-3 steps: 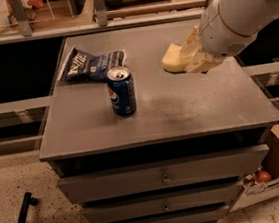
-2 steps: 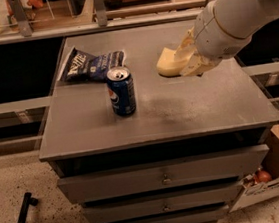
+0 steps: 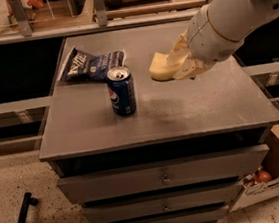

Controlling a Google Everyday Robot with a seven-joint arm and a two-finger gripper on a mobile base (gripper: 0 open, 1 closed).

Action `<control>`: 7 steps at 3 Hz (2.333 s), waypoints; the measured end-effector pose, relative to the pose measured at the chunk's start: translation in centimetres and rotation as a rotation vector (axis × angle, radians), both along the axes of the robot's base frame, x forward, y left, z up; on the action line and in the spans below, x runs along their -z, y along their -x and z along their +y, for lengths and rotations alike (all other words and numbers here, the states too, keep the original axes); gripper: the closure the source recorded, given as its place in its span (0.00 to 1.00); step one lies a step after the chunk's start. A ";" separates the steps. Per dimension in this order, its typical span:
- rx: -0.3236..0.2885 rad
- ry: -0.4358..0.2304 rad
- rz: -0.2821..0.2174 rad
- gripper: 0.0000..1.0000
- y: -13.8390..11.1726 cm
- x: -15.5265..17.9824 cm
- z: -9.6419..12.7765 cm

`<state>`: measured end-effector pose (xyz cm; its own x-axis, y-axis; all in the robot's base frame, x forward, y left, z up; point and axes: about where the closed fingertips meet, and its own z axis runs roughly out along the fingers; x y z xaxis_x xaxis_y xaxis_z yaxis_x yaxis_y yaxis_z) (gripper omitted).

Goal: Move sponge near pepsi can

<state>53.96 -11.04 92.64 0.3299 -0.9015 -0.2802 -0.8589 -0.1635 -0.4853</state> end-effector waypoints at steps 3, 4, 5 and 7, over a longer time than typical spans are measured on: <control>-0.133 -0.050 0.016 0.59 1.1 1.2 3.2; -0.135 -0.049 0.015 0.36 1.1 1.1 3.3; -0.138 -0.048 0.014 0.13 1.2 1.1 3.4; -0.140 -0.046 0.014 0.00 1.3 1.0 3.6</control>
Offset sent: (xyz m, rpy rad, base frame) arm -0.0127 0.0286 -0.0175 0.0544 0.0316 0.1615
